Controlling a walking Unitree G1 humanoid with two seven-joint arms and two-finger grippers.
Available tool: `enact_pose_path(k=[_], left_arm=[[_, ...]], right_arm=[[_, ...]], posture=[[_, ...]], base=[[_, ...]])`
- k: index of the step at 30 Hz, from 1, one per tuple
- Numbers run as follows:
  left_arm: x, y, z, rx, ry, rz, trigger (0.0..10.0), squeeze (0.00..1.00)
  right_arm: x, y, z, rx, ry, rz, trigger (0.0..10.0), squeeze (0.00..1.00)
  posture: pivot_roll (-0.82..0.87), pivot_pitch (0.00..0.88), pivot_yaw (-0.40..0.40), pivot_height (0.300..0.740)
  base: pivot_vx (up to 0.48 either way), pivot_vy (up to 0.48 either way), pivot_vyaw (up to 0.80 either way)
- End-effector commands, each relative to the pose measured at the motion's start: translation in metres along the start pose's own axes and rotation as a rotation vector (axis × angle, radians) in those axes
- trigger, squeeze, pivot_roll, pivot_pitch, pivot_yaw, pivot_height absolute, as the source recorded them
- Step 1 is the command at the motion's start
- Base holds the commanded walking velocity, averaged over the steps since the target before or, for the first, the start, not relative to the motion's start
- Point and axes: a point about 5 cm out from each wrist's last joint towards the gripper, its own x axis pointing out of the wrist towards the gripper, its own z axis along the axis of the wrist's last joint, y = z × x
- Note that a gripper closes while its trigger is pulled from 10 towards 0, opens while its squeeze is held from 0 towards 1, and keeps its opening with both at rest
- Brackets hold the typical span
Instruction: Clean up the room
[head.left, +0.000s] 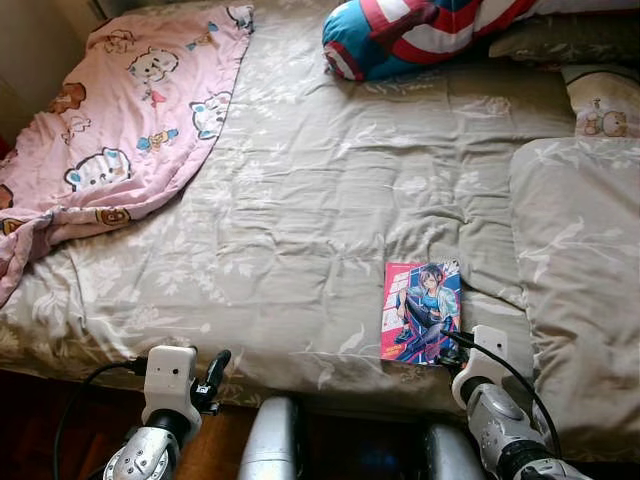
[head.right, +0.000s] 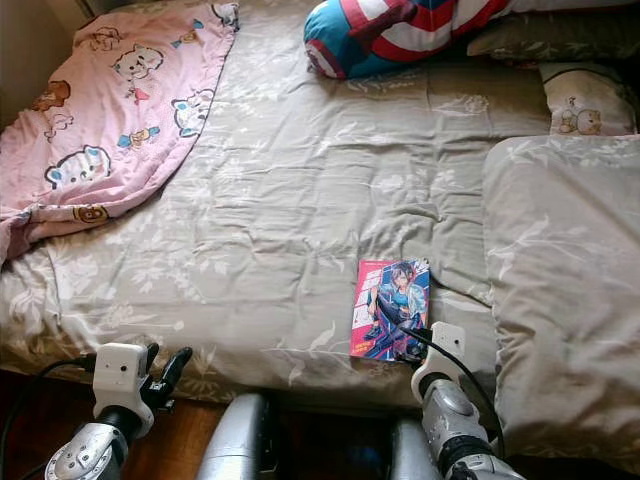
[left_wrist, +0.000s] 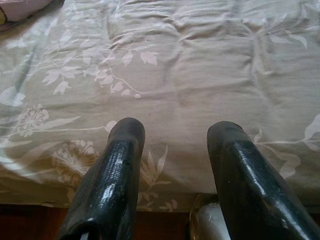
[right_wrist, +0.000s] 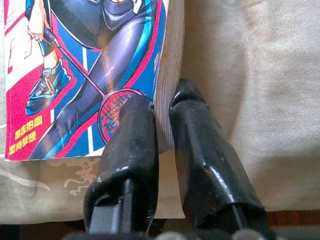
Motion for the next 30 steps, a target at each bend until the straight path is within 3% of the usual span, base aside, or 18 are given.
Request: enact_pose_path(k=[1, 2, 13, 15, 27, 30], left_arm=[[-0.0032, 0.0047, -0.0042, 0.012, 0.030, 0.006, 10.0, 0.00], [-0.0028, 0.0056, -0.0038, 0.012, 0.029, 0.008, 10.0, 0.00], [-0.0015, 0.0073, -0.0025, 0.020, 0.025, 0.011, 10.0, 0.00], [-0.0014, 0.0071, -0.0025, 0.023, 0.025, 0.008, 10.0, 0.00], [-0.0007, 0.0072, -0.0022, 0.027, 0.022, 0.007, 10.0, 0.00], [0.0003, 0.0065, -0.0019, 0.027, 0.022, 0.004, 10.0, 0.00]], right_arm=[[-0.0032, -0.0066, -0.0135, 0.005, 0.048, -0.041, 10.0, 0.26], [-0.0032, -0.0067, -0.0132, 0.005, 0.047, -0.043, 10.0, 0.40], [-0.0033, -0.0073, -0.0132, 0.004, 0.048, -0.050, 10.0, 0.43], [-0.0033, -0.0074, -0.0133, 0.004, 0.048, -0.051, 10.0, 0.56], [-0.0040, -0.0121, -0.0126, 0.000, 0.040, -0.090, 10.0, 0.55], [-0.0041, -0.0128, -0.0130, -0.001, 0.041, -0.095, 10.0, 0.49]], posture=[[0.18, 0.261, 0.149, 0.641], [0.18, 0.265, 0.148, 0.641], [0.18, 0.267, 0.148, 0.641], [0.18, 0.267, 0.148, 0.641], [0.18, 0.267, 0.148, 0.641], [0.18, 0.267, 0.149, 0.641]], base=[[0.000, 0.000, 0.00], [0.000, 0.000, 0.00], [0.000, 0.000, 0.00], [0.000, 0.000, 0.00], [0.000, 0.000, 0.00], [0.000, 0.000, 0.00]])
